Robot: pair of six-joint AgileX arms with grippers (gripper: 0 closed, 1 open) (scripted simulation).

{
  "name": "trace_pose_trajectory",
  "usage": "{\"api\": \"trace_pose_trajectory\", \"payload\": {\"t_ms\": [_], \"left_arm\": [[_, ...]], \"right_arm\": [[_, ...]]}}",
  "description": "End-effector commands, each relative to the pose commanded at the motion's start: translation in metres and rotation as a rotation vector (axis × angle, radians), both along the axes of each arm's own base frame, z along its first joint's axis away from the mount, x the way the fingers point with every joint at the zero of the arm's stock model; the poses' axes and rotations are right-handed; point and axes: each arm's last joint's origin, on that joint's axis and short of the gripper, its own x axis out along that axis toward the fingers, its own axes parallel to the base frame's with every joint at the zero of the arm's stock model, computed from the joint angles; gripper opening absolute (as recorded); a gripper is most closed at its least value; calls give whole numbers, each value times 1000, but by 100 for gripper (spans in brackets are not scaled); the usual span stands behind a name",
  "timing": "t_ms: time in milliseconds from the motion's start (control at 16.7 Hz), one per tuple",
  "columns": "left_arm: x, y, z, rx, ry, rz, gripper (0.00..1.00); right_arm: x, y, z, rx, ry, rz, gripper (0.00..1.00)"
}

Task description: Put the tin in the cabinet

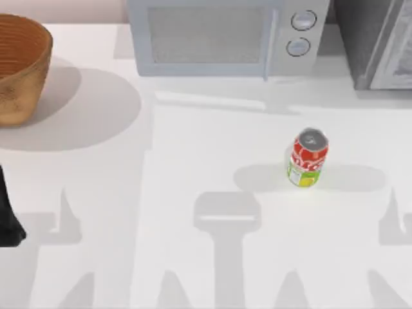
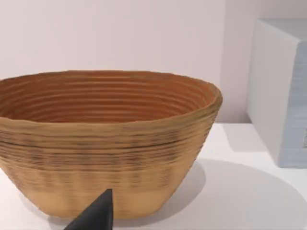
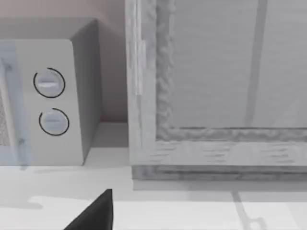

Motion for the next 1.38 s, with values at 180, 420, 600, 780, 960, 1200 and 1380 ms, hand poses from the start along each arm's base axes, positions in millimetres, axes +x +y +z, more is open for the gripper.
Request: {"api": "trace_pose_trajectory", "payload": {"t_ms": [180, 420, 600, 780, 960, 1200, 1380], "left_arm": [[0, 0, 0, 0, 0, 0, 100], [0, 0, 0, 0, 0, 0, 100], [0, 0, 0, 0, 0, 0, 100], [0, 0, 0, 0, 0, 0, 100], [0, 0, 0, 0, 0, 0, 100], [0, 0, 0, 0, 0, 0, 100], [0, 0, 0, 0, 0, 0, 100]], "right_arm": [[0, 0, 1, 0, -1, 1, 100], [8, 5, 10, 5, -3, 9, 100], [21, 13, 21, 11, 0, 13, 100], [42, 26, 29, 19, 6, 14, 100], [69, 48, 30, 28, 14, 13, 100], [102, 89, 10, 39, 31, 9, 100], [117, 123, -20, 41, 46, 5, 100]]}}
